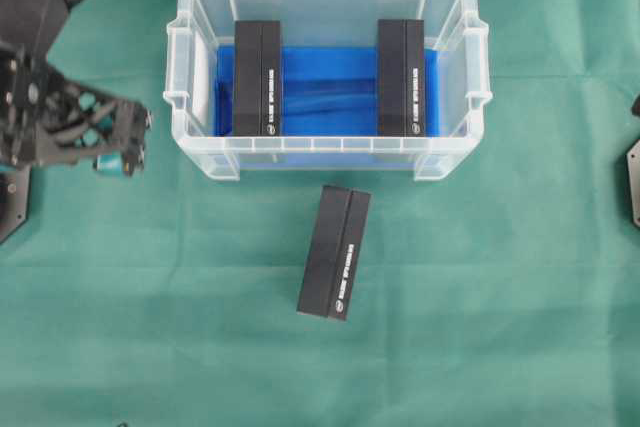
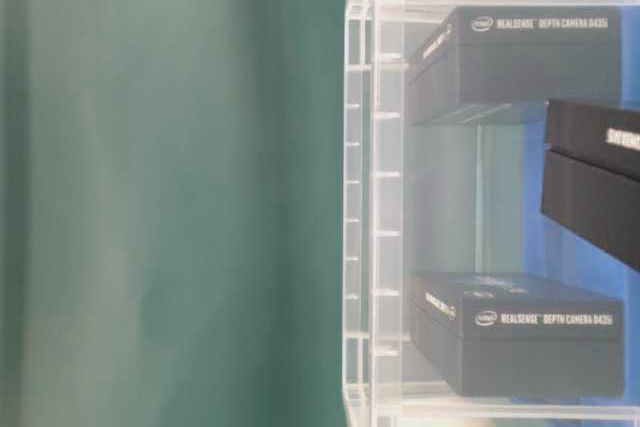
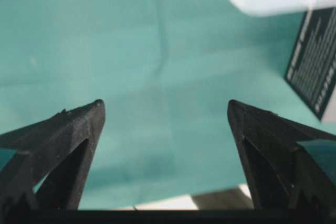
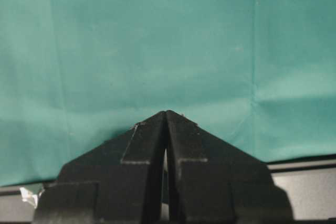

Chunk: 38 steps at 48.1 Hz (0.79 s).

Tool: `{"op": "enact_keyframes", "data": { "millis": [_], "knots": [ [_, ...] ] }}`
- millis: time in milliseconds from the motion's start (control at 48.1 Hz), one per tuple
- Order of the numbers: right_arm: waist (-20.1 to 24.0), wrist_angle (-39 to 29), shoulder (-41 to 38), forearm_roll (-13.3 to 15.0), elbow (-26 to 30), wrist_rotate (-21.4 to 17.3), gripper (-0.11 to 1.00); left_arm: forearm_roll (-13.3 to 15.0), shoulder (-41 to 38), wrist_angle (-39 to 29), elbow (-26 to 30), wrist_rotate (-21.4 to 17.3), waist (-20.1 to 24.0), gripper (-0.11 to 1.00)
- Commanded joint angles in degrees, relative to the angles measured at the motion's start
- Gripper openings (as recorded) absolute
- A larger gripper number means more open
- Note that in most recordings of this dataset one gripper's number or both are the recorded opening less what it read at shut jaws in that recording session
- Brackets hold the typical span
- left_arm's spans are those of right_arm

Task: Take the box out of the case with the left arm.
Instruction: 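Withdraw the left gripper back toward the left side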

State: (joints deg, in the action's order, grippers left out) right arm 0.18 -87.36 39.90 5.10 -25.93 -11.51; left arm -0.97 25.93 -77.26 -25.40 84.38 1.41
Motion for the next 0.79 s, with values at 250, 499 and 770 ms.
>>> {"op": "enact_keyframes", "data": {
  "millis": [250, 499, 770],
  "knots": [
    [0.09, -0.09, 0.0, 0.09, 0.53, -0.18, 0.0, -0.18, 0.62, -2.29, 1.32, -12.74, 13.62, 0.94],
    [0.09, -0.09, 0.0, 0.09, 0.53, -0.26, 0.0, -0.18, 0.62, -2.29, 1.41, -16.96, 18.37, 0.94],
    [0.09, -0.09, 0.0, 0.09, 0.62, -0.26, 0.0, 0.09, 0.62, -2.29, 1.41, -17.05, 18.72, 0.94]
  ]
}}
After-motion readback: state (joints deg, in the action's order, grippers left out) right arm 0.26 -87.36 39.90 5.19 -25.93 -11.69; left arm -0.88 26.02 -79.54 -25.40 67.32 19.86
